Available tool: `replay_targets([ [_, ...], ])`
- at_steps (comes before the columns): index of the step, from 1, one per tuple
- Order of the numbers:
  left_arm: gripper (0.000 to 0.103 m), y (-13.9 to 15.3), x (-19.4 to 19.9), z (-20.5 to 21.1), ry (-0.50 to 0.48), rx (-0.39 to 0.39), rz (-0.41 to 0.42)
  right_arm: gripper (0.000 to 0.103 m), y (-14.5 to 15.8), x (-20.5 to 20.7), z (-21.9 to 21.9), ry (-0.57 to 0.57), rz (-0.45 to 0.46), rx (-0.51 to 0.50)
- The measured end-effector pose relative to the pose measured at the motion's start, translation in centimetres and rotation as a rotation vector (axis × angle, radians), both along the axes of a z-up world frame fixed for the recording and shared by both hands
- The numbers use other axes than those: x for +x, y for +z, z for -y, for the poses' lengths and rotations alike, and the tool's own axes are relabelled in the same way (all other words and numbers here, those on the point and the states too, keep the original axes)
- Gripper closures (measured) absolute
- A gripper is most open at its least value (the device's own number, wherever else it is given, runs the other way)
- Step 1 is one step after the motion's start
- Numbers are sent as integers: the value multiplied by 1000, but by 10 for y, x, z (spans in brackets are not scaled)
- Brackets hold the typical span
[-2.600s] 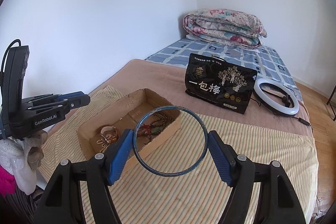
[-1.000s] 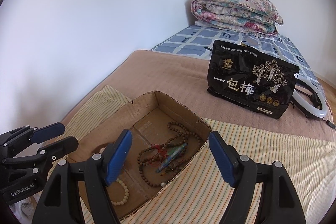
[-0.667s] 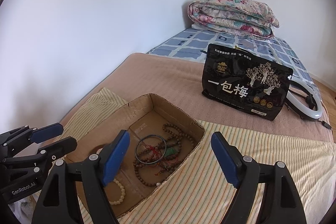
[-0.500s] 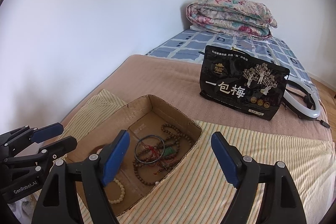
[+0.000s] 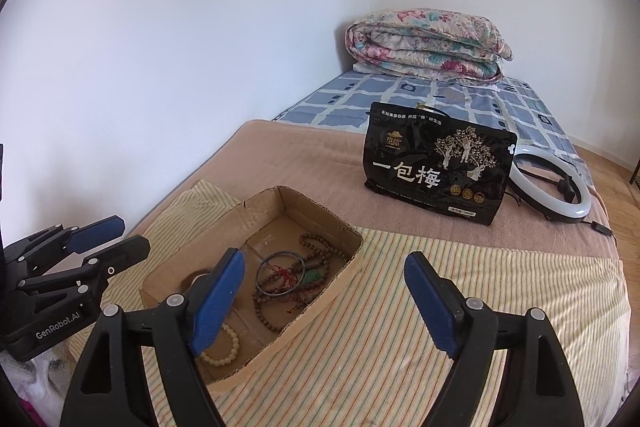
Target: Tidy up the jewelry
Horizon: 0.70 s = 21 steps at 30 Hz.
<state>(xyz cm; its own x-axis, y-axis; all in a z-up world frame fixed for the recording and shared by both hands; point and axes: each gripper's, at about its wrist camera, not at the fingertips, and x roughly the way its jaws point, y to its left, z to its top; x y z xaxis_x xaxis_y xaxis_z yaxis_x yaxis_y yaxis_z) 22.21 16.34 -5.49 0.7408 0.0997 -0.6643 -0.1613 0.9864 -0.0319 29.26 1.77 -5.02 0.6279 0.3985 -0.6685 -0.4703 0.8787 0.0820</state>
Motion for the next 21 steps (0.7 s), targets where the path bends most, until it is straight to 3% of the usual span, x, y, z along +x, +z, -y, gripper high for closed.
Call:
replay_targets([
  [5,57,9,-11,8,-9,12,38,17,9,-21,20,-9,26,-8],
  [11,44,18,-25,22,-24,8,75,15,18,-51,46,-28,55,-12],
  [15,27,21,-34,32,-23,1,98,14,23,-67,59,-39,68,-17],
  [17,24,22,-38,37,-24,2,104,2,25,-74,64,-46,85,-24],
  [21,19,20,-41,45,-28,-4,97,1,28,-86,69,-53,120,-36],
])
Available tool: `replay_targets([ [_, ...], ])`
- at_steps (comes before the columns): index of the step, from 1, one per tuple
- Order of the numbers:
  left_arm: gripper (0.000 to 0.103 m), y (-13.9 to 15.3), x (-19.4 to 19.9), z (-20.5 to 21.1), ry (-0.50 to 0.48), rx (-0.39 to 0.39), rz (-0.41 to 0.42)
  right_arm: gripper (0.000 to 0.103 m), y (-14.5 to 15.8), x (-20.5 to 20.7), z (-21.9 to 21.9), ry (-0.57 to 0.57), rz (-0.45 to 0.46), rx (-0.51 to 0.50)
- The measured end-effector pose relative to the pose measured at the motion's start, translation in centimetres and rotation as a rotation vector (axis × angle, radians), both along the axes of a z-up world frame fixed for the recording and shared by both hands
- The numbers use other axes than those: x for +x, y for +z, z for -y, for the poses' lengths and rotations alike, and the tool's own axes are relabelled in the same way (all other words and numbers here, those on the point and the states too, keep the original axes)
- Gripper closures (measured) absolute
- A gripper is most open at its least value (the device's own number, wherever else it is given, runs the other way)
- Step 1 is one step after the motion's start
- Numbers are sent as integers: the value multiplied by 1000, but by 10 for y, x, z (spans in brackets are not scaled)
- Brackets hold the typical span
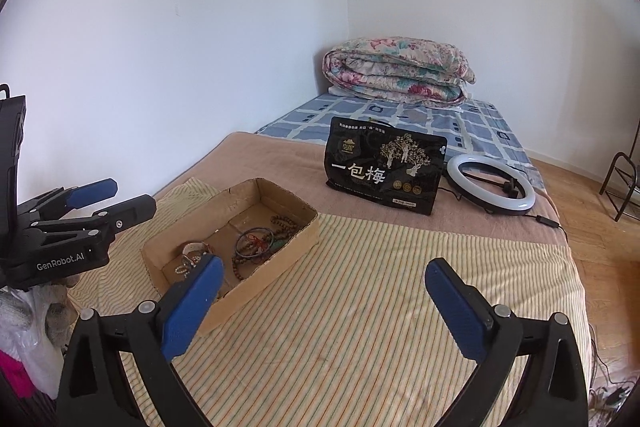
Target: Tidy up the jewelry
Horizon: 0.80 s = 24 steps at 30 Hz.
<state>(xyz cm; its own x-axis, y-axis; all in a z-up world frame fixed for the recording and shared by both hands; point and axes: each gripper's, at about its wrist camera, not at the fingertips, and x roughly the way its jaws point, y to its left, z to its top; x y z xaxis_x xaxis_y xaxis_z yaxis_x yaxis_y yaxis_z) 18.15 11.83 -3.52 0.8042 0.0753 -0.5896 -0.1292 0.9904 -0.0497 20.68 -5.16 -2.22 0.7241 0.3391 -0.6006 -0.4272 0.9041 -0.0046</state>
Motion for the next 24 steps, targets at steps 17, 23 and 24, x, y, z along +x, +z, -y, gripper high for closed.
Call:
replay_targets([
  [17,18,-7,2,17,8,28,-35,0,-16,2,14,-17,-22,34],
  [23,8,-4,-2,17,18,48,-16,0,-23,3,13,-14,-42,22],
  [24,8,-4,-2,17,21,54,-14,0,-23,3,13,-12,-43,22],
])
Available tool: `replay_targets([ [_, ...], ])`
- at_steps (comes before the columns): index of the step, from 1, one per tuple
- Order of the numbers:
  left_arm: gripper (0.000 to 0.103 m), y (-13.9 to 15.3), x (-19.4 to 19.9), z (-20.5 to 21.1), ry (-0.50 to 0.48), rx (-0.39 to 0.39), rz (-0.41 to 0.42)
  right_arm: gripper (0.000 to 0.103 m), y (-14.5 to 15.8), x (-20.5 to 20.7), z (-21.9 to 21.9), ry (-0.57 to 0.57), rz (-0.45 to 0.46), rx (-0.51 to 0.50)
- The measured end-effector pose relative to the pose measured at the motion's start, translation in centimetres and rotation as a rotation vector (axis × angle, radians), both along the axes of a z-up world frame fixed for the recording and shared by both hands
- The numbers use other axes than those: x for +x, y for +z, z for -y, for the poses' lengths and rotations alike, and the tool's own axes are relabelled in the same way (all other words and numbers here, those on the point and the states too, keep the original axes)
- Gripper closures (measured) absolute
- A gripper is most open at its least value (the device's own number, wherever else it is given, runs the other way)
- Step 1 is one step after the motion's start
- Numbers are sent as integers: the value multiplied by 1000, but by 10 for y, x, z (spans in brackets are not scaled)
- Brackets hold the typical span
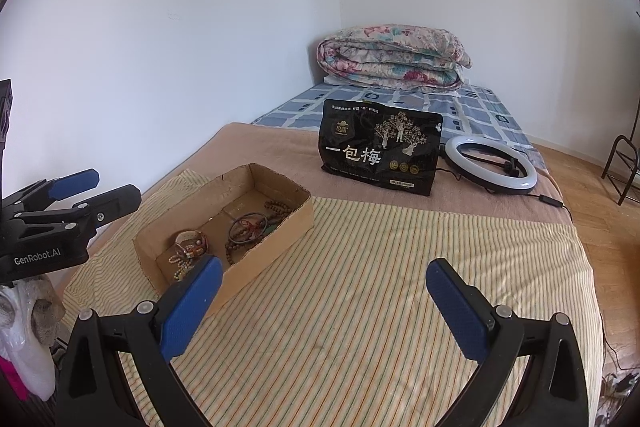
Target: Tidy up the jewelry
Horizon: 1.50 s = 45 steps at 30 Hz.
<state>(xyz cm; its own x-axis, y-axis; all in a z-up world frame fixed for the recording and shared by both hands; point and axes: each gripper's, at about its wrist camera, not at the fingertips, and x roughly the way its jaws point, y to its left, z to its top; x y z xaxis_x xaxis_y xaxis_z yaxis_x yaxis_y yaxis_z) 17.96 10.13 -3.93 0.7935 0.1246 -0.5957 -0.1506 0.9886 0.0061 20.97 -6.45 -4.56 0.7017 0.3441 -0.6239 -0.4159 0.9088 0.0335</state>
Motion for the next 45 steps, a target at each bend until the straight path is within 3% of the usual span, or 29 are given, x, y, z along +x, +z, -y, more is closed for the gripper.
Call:
replay_targets([
  [11,7,-2,1,-2,8,-1,-10,0,-2,0,-1,7,-9,-7],
  [15,2,-5,1,-4,32,8,-20,0,-3,0,1,1,-11,-5],
  [45,1,-11,6,-4,80,48,-76,0,-8,-1,1,1,-37,-13],
])
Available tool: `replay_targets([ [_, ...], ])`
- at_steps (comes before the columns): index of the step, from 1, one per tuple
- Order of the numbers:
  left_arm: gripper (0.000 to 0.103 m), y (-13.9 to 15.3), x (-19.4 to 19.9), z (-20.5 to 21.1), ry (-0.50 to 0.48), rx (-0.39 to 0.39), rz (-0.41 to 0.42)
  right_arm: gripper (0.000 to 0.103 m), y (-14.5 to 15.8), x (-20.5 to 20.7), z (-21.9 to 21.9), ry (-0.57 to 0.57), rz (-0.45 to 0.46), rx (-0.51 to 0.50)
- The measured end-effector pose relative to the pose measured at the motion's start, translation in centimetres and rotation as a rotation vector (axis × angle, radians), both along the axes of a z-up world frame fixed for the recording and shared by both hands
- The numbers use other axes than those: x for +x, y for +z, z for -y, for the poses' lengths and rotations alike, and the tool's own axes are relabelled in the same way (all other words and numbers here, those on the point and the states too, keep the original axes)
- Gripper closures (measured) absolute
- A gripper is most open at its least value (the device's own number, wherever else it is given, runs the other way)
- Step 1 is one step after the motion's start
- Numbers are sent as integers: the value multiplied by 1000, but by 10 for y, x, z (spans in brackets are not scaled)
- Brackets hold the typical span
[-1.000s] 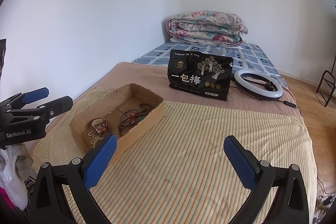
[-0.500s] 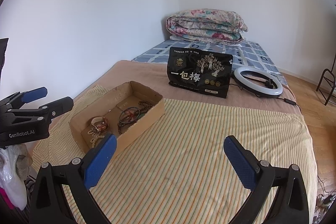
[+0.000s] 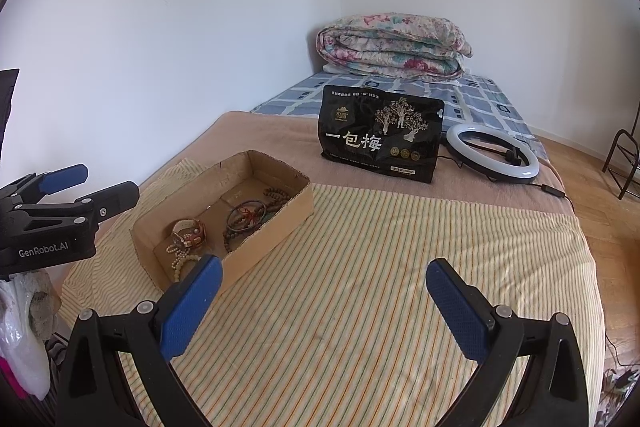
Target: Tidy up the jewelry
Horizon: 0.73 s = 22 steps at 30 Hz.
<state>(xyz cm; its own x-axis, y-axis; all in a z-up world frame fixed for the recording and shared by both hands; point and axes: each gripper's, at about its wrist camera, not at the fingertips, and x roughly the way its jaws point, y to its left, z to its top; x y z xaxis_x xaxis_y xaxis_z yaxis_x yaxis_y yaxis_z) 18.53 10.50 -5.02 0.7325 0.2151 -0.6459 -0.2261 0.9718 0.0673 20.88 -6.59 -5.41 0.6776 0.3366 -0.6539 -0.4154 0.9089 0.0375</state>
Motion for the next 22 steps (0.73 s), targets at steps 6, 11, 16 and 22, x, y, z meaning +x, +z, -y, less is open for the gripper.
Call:
replay_targets([
  [6,1,1,0,1,0,5,1,0,0,0,0,1,-3,-1],
  [11,1,1,0,2,1,5,-1,0,0,1,0,0,-8,0],
  [16,1,4,0,1,5,15,21,0,-1,1,0,-2,-7,0],
  [22,1,8,0,1,7,40,43,0,-1,1,2,-6,-8,0],
])
